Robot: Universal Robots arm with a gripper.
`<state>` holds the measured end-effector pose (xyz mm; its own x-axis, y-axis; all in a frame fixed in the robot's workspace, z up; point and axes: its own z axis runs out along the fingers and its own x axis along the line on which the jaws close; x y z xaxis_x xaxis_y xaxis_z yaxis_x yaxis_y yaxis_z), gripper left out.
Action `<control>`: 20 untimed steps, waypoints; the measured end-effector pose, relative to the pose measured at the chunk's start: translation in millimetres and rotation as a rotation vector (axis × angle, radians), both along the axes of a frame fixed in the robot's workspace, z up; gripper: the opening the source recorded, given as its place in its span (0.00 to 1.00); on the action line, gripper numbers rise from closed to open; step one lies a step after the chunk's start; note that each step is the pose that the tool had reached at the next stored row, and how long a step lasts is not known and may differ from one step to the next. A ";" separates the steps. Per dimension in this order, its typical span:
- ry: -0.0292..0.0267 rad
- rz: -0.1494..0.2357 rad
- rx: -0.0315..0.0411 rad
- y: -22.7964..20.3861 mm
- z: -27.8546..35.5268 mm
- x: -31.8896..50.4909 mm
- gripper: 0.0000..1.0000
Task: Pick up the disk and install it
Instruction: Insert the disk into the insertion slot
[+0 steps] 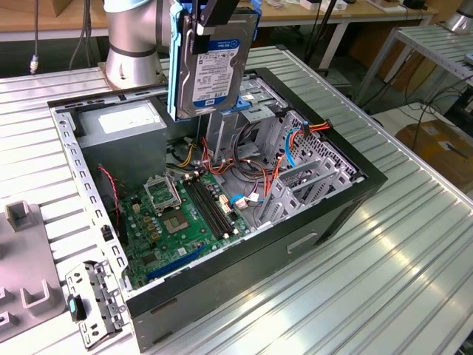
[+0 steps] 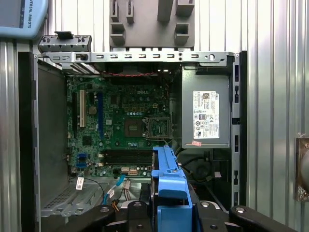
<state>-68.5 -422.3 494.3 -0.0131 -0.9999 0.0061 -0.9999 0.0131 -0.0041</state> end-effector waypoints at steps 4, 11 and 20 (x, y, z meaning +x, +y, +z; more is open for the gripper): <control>-0.0001 0.000 0.0001 -0.1 0.0 0.0 0.37; 0.0000 0.000 0.0000 -4.3 0.0 0.0 0.37; -0.0001 0.000 0.0001 -31.1 -0.1 0.0 0.37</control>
<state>-68.5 -453.4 494.2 -0.0131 -0.9999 0.0060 -0.9999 0.0131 -0.0042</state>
